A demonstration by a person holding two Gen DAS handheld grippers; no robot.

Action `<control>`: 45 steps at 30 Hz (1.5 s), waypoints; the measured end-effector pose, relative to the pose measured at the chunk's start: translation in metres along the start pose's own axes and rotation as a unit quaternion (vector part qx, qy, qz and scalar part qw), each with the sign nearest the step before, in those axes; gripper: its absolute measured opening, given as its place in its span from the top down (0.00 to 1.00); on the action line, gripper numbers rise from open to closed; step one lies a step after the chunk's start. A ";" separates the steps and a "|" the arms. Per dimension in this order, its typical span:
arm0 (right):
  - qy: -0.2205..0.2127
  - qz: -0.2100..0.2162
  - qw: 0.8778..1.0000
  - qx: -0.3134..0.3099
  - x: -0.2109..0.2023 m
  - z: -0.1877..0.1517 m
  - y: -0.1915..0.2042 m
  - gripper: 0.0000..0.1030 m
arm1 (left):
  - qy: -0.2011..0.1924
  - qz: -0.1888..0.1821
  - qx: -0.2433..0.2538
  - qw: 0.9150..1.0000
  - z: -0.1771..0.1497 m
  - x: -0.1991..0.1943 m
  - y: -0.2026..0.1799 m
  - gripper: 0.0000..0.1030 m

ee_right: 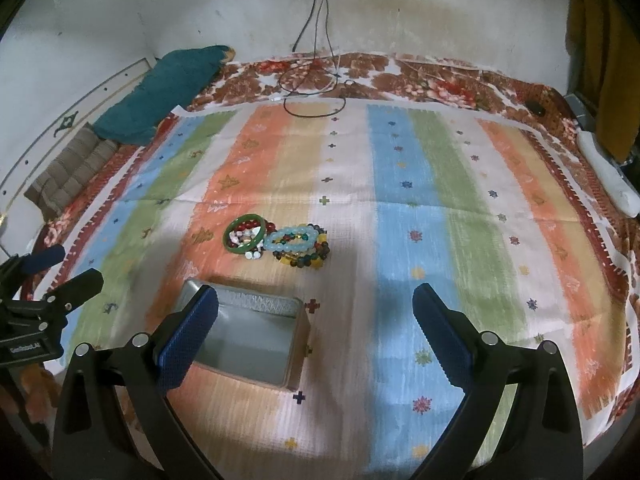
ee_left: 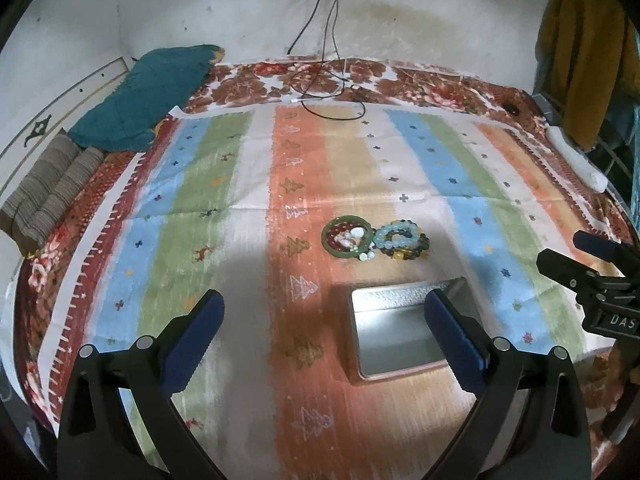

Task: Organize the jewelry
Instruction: 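Move both tools forward over the tin toward the bracelet cluster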

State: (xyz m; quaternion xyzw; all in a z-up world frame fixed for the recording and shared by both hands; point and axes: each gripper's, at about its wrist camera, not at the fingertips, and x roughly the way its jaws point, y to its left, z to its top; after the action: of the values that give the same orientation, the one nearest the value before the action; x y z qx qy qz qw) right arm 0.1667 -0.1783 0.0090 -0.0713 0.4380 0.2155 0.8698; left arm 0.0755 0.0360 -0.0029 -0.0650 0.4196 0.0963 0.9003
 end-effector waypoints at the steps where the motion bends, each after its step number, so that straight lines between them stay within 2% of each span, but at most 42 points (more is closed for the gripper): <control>1: 0.002 0.000 1.000 0.000 0.002 0.001 0.000 0.04 | 0.001 0.001 0.000 1.000 0.002 0.002 0.000 0.05; 12: 0.041 0.008 0.999 0.000 0.040 0.022 0.004 0.04 | 0.036 0.027 0.005 0.999 0.035 0.044 0.006 0.06; 24: 0.084 0.001 0.996 -0.002 0.083 0.038 0.004 0.04 | 0.082 0.023 0.000 0.996 0.057 0.094 0.014 0.06; 36: 0.119 -0.007 0.993 0.000 0.126 0.047 0.001 0.04 | 0.124 0.022 -0.012 0.992 0.067 0.147 0.025 0.08; 39: 0.128 0.006 0.992 0.007 0.134 0.049 0.001 0.04 | 0.145 0.018 -0.027 0.989 0.065 0.161 0.028 0.10; 45: 0.137 -0.002 0.991 -0.004 0.149 0.053 0.005 0.04 | 0.155 0.022 -0.019 0.988 0.067 0.177 0.023 0.11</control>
State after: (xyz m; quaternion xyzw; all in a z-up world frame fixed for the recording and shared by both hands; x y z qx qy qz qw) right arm 0.2807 -0.1107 -0.0765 -0.1047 0.5519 0.2035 0.8019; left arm 0.2319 0.0930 -0.0968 -0.0872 0.5532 0.1124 0.8208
